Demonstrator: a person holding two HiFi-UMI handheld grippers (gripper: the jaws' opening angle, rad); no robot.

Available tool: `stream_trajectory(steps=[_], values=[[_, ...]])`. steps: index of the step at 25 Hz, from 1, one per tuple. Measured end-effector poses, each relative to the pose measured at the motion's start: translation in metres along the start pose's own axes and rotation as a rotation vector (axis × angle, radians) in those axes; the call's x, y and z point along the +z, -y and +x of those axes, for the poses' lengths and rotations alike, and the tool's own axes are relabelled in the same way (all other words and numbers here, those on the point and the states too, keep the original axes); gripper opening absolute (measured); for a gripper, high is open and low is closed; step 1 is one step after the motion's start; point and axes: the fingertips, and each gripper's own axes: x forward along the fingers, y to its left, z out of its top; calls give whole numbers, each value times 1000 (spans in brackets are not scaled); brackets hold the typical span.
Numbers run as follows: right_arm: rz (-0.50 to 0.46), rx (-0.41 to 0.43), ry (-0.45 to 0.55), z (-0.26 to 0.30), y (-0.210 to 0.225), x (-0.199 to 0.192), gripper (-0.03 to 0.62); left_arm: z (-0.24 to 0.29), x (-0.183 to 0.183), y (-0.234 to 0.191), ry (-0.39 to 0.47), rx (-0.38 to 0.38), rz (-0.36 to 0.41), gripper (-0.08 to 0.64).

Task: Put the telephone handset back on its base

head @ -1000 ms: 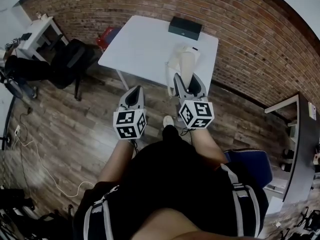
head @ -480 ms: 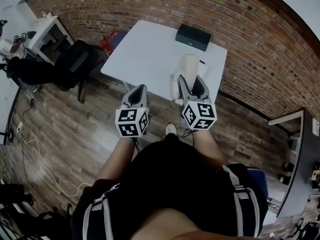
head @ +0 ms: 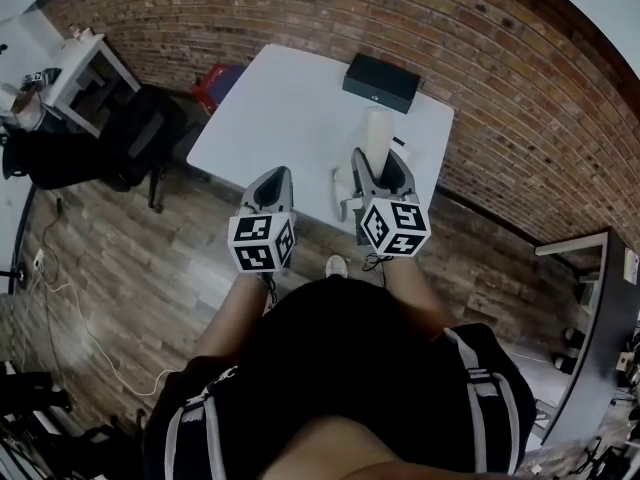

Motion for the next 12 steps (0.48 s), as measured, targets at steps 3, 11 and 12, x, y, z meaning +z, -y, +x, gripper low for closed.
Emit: stream_trajectory(steps=[3,11,12], values=[[9,5,-14,17,19,-1,202,26,5,6,-6,-5,4,2],[40,27,-47,56,59,-3,204,85,10,22,-40,-10,9,2],[41,24,-47,59,63,-3,204,90,10,24,-46,-11,4,2]])
